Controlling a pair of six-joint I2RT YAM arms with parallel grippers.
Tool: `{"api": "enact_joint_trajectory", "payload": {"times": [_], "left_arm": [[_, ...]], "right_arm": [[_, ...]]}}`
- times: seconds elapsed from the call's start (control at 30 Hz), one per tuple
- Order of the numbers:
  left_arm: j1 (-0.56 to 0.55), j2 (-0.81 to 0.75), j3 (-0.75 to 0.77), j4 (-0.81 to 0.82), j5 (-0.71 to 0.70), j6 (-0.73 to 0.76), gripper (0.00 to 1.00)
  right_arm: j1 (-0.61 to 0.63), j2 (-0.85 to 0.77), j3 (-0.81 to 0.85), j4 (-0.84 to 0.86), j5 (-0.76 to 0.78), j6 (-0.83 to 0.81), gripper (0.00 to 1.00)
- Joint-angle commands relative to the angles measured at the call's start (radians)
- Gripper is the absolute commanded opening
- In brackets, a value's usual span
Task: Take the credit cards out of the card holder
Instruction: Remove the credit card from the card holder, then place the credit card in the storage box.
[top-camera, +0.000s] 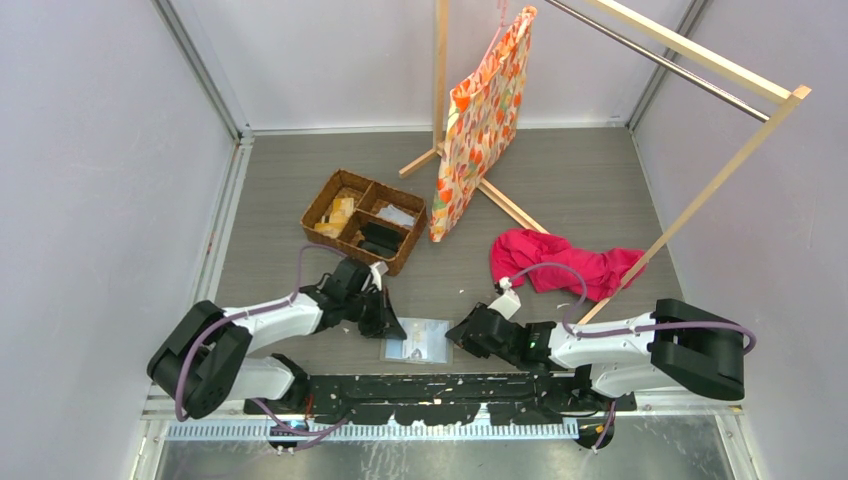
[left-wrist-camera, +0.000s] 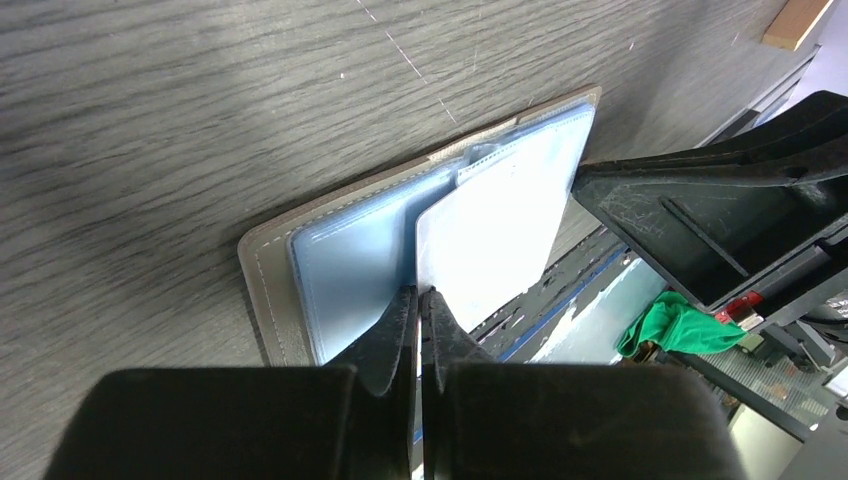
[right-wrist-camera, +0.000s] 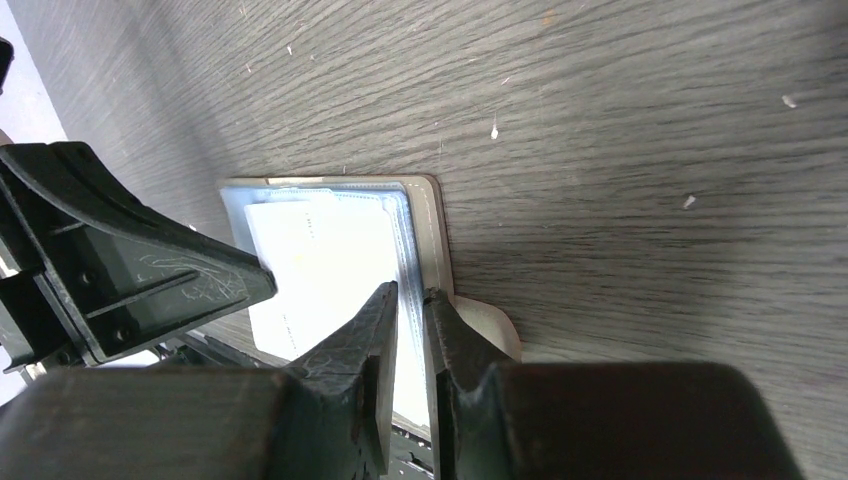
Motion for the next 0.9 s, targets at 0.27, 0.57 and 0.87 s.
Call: {"api": "enact_joint_trajectory", "payload": {"times": [0.27,0.57,0.87], "left_arm": [[0.043,-0.255,0.045,-0.27,-0.167,0.046,0.0],[0.059,-0.325,0.098,-0.361,-0.132,0.05,0.01],[0.059,-0.363,0.154,-0.386,-0.092,0.051,0.0]], "right_arm": [[0.003,0.055,-0.037,-0.232,0.021,-0.052,0.21],[0.003,0.082,-0.022,-0.225,0.014,-0.069,0.22],[0.003,0.082,-0.022,-0.219,0.018,-0.07,0.21]]}}
